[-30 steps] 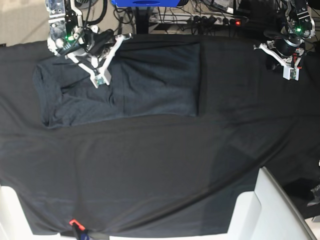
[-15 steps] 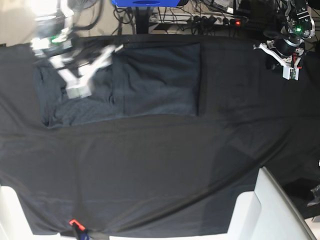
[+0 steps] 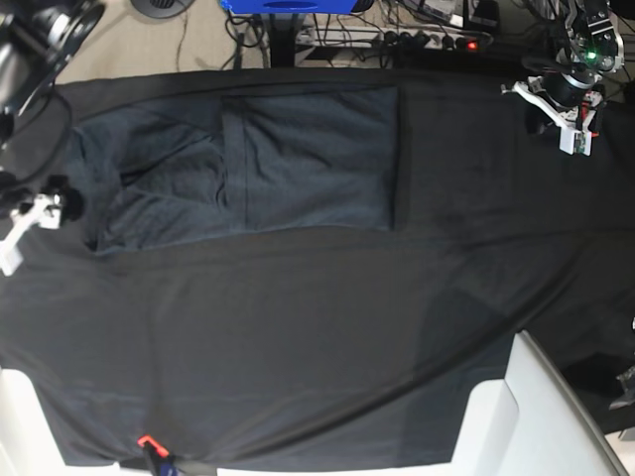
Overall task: Fold the T-shirt properly
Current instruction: 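Grasp the shirt's outer edge with the right gripper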
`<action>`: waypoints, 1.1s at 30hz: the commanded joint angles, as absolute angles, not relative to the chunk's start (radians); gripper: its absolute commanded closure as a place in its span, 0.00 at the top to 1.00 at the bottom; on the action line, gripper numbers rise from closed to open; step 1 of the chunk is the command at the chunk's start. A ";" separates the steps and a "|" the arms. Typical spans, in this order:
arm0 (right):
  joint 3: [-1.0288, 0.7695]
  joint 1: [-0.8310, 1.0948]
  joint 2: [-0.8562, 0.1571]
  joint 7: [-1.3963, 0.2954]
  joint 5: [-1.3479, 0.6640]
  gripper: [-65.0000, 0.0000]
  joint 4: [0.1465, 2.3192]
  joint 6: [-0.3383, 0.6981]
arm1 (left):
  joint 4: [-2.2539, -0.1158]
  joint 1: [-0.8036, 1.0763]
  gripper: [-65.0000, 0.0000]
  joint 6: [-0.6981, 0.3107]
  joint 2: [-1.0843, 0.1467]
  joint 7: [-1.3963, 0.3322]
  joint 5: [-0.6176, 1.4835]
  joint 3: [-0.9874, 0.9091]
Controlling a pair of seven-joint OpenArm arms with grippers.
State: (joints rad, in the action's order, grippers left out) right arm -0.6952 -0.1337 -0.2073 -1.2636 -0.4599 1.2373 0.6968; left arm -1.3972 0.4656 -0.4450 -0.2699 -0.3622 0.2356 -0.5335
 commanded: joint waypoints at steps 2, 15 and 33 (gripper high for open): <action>-0.691 -0.150 -0.259 -1.225 -0.519 0.89 1.155 0.698 | -1.411 0.467 0.00 -0.441 -0.286 -0.346 0.242 -0.542; -0.611 -0.145 -0.303 -1.173 -0.631 0.89 0.941 0.698 | -1.411 0.479 0.00 -0.441 -0.286 -0.344 0.242 -0.536; -0.467 -0.036 -0.186 -1.218 -0.631 0.88 1.052 0.698 | -1.411 0.475 0.00 -0.441 -0.285 -0.344 0.242 -0.536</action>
